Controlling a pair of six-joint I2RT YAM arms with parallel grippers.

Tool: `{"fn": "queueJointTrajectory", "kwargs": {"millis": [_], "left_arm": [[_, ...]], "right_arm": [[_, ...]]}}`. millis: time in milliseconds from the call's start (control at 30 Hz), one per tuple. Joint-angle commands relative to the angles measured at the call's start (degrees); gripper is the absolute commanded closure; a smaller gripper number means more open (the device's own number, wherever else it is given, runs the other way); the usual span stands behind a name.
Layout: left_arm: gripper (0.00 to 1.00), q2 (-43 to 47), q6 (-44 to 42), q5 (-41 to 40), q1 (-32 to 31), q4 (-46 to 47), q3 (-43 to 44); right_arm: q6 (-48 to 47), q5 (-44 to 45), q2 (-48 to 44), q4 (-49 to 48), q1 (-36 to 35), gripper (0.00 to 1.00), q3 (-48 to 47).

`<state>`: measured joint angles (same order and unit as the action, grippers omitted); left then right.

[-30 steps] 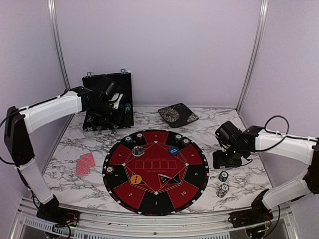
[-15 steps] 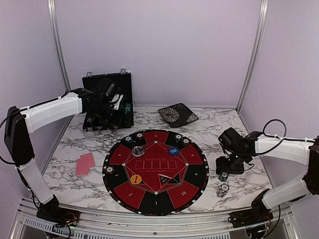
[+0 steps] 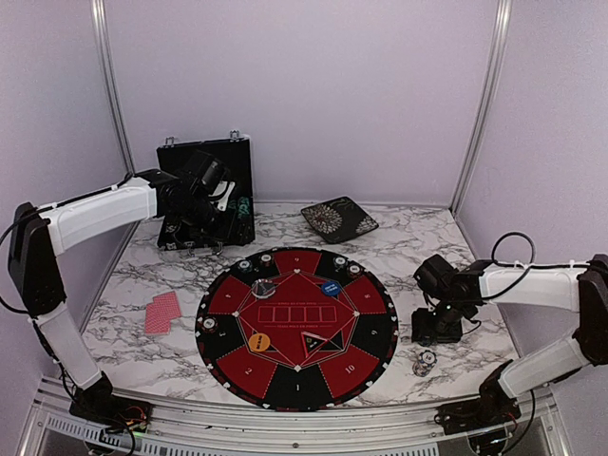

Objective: Distribute texas hold em gaming equipment
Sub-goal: Pick up the pile of poker chips from the center of the board.

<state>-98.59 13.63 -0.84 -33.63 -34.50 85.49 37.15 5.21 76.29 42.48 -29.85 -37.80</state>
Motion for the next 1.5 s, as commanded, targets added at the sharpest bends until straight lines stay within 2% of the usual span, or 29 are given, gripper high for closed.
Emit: {"fn": "queueJointTrajectory", "kwargs": {"millis": [0,467,1100,1467], "left_arm": [[0.01,1.90,-0.85,0.58,0.14,0.68,-0.83],[0.01,2.11,-0.64,0.58,0.14,0.97,-1.21],[0.01,1.89,-0.63,2.11,0.14,1.06,-1.47],[0.01,1.82,-0.68,1.88,0.14,1.05,-1.47]], "right_arm": [[1.54,-0.17,0.43,-1.95,0.58,0.38,0.79],[1.50,0.10,0.94,-4.68,0.58,0.48,2.07],[0.21,1.92,1.67,-4.69,0.58,0.71,-0.26],[-1.10,4.04,1.91,-3.99,0.58,0.76,-3.76]]}}
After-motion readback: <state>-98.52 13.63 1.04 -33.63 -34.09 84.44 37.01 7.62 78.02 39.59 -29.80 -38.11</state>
